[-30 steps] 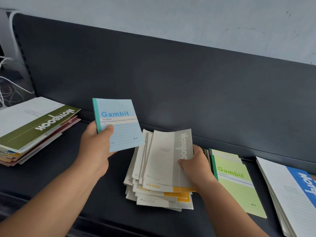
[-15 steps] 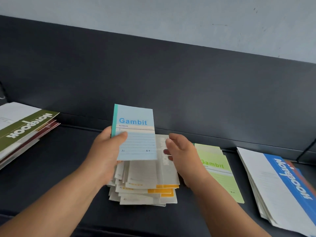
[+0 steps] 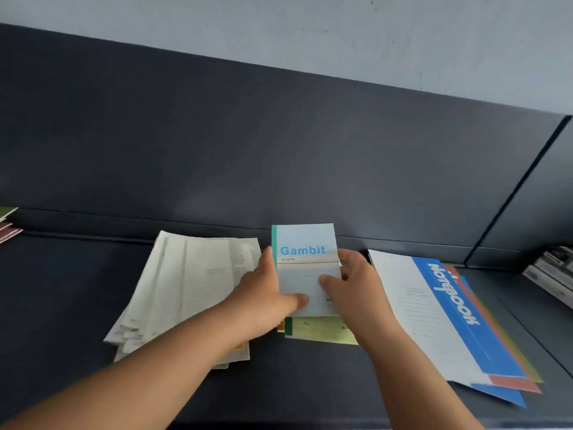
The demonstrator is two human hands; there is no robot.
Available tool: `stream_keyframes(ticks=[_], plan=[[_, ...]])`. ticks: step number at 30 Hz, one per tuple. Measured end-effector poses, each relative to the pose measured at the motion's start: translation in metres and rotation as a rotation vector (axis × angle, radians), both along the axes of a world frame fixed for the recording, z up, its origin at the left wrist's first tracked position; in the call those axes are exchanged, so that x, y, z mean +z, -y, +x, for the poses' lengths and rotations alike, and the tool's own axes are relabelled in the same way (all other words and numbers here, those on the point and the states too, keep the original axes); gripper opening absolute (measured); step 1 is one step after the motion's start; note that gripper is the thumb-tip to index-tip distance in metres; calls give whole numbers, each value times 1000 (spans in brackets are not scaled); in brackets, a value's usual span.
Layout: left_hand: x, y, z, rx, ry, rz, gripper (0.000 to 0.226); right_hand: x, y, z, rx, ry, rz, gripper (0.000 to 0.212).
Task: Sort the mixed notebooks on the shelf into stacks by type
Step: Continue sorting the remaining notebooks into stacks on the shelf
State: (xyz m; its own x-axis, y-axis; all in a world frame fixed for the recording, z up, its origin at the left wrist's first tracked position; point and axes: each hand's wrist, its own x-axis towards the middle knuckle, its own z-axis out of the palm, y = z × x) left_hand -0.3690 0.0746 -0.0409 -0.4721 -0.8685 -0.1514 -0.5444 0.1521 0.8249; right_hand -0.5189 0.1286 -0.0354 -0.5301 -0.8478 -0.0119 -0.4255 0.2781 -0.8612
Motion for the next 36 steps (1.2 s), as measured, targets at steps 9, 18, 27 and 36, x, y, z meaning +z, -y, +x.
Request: stream_keyframes(ticks=[9, 18, 27, 36], plan=[[-12, -5, 10, -77, 633, -225, 90, -14, 0, -15, 72, -335, 174, 58], [-3, -10, 37, 40, 638, -331, 80, -1, 7, 7, 316, -597, 147, 54], [1, -21, 85, 208, 665, -523, 77, 3, 9, 33, 553, -771, 139, 58], [-4, -47, 148, 382, 800, -525, 77, 0, 1, 88, 725, -780, 72, 58]])
